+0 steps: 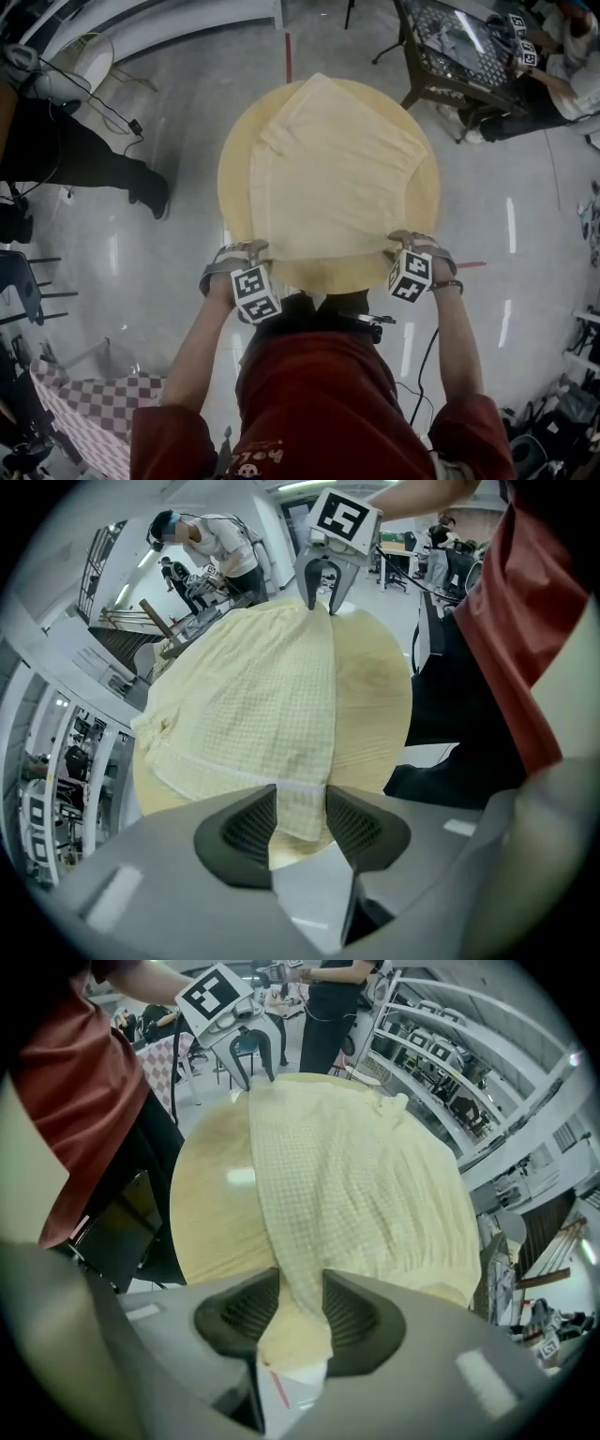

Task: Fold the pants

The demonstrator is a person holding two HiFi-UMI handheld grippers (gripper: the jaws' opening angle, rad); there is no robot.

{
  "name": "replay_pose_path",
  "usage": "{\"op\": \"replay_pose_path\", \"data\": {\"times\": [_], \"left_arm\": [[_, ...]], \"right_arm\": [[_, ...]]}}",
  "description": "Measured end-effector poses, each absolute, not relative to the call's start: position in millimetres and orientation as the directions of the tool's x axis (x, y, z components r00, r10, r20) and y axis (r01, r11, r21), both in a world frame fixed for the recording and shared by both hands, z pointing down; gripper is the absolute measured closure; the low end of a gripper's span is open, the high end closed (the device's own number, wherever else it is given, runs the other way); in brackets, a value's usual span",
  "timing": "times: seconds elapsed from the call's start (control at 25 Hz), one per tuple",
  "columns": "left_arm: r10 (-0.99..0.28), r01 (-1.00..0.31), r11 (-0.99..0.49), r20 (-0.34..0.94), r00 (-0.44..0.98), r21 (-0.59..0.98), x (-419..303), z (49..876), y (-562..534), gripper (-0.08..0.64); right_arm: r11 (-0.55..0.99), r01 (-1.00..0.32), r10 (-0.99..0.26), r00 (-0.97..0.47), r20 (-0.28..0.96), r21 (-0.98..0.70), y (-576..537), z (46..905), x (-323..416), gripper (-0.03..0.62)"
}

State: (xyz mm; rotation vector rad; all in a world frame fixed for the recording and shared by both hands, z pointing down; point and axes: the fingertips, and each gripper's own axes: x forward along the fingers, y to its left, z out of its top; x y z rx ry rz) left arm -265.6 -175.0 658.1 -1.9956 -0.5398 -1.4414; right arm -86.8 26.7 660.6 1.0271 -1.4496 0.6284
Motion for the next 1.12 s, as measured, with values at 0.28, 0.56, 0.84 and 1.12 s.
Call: {"op": "replay_pose_path", "data": {"times": [0.28, 0.56, 0.84, 1.12], "left_arm": [[-0.022, 0.652, -0.721, 0.949, 0.315, -0.233, -270, 662, -166, 0.507], [-0.055, 0.612, -0.739, 0.931, 0.360, -0.281, -272, 658, -167, 0.537], [-0.066, 0.605, -0.731, 0.916, 0.396, -0.315, -281, 641, -169, 0.537], [-0.048, 0.654, -0.698, 0.929, 0.367, -0.294, -314, 630, -161, 0.537]], "right_arm": [[0.454, -0.880, -0.235, 0.035, 0.971, 0.142, 32, 664, -95, 0.576], [0.421, -0.887, -0.273, 0.078, 0.959, 0.192, 34, 657, -95, 0.586], [0.401, -0.894, -0.285, 0.084, 0.955, 0.199, 38, 648, -117, 0.588], [0.417, -0.896, -0.245, 0.053, 0.968, 0.155, 53, 640, -153, 0.587]]}}
